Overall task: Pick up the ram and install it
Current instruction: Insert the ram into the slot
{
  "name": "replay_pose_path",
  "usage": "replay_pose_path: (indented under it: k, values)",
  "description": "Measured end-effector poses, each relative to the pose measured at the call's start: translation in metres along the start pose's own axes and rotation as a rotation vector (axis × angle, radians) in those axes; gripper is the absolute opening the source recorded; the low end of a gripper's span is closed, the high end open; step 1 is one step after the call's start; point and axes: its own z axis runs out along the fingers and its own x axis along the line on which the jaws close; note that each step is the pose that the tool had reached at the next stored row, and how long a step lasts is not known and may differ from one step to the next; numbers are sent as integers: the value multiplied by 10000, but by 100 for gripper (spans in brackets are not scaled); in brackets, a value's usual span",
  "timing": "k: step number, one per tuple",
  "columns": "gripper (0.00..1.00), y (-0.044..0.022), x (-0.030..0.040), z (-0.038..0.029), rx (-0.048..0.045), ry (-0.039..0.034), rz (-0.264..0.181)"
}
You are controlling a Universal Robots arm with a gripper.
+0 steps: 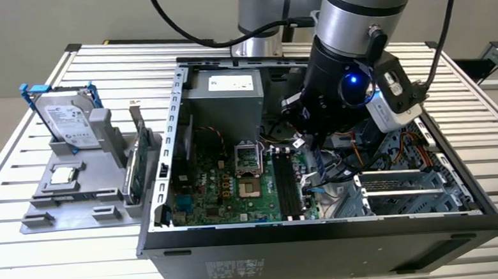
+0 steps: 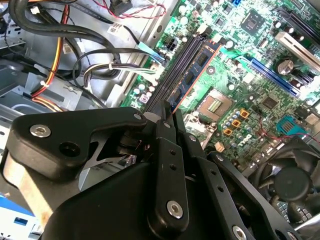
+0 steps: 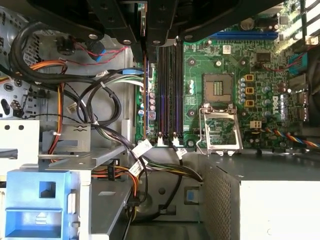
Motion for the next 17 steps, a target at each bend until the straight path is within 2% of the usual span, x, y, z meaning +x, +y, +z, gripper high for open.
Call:
replay_pose_path:
  k: [4, 17]
  values:
    - [0, 0, 0, 31, 19, 0, 0]
    - [0, -1, 1, 62, 20, 0, 1]
